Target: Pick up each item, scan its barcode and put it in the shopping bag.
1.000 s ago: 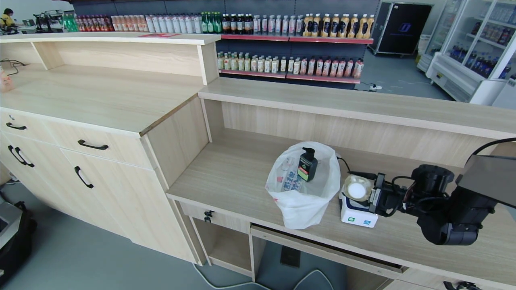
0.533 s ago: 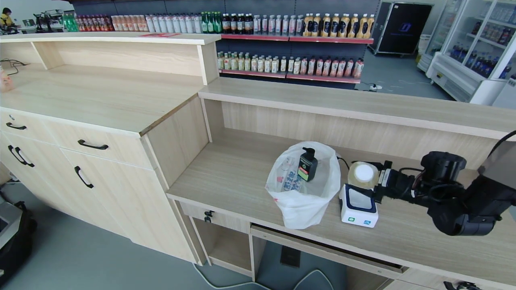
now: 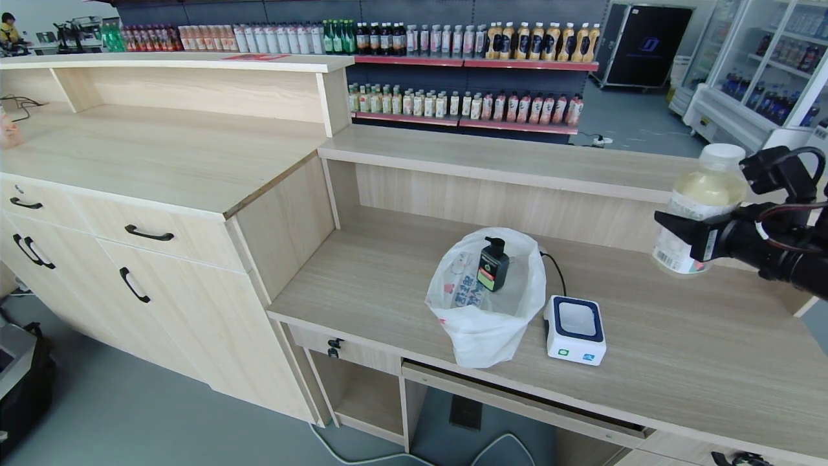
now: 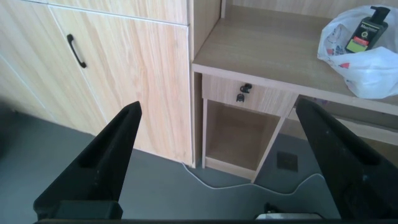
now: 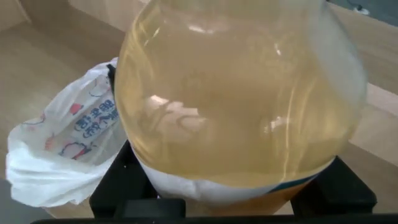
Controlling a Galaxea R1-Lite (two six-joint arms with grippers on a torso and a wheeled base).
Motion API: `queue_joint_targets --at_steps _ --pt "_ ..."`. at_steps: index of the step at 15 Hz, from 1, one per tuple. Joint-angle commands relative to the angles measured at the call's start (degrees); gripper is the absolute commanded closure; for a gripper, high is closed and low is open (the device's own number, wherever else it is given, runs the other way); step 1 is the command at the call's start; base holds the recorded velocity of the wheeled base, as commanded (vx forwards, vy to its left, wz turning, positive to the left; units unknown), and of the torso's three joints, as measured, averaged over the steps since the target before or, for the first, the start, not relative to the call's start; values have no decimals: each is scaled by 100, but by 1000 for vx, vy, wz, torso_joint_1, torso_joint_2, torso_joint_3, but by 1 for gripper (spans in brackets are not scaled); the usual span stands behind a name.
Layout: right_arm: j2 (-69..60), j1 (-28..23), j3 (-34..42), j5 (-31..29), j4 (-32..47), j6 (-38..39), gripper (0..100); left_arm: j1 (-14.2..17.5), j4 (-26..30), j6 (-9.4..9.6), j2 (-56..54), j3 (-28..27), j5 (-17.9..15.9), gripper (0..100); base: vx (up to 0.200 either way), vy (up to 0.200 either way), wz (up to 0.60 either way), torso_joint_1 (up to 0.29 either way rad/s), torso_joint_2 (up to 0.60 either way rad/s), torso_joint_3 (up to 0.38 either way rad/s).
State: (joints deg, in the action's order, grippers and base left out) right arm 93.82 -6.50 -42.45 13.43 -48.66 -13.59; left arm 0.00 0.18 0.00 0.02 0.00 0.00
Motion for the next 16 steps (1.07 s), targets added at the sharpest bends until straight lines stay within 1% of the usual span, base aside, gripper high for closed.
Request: queue_joint_targets --at_steps 1,2,4,5,6,7,8,10,11,12,16 --pt "-408 166 448 -781 41 85 100 0 -1 0 -2 0 0 0 0 0 0 0 0 0" --pt "-408 272 589 -1062 -126 85 100 0 -1 0 -2 0 0 0 0 0 0 0 0 0" --pt "-364 527 799 -1554 -697 50 100 0 -1 9 -2 0 0 0 0 0 0 0 0 0" --pt "-329 641 817 -1730 -882 -91 100 0 -1 0 -2 0 0 0 0 0 0 0 0 0" --pt "-329 659 826 -1748 -899 -214 100 0 -1 0 -2 0 0 0 0 0 0 0 0 0" --pt "-329 702 835 -1756 -917 -530 100 0 -1 0 -2 0 0 0 0 0 0 0 0 0" --pt "-303 799 843 -1756 -943 -566 100 0 -1 0 -2 0 0 0 0 0 0 0 0 0" --pt "-197 966 887 -1721 -1259 -566 100 0 -1 9 -2 0 0 0 0 0 0 0 0 0" --pt "-136 1098 984 -1581 -1514 -539 100 0 -1 0 -2 0 0 0 0 0 600 7 -2 2" --pt "-13 1133 993 -1396 -1611 -566 100 0 -1 0 -2 0 0 0 0 0 600 2 2 2" --pt "497 1300 940 -1317 -2024 -697 100 0 -1 9 -2 0 0 0 0 0 600 1 2 5"
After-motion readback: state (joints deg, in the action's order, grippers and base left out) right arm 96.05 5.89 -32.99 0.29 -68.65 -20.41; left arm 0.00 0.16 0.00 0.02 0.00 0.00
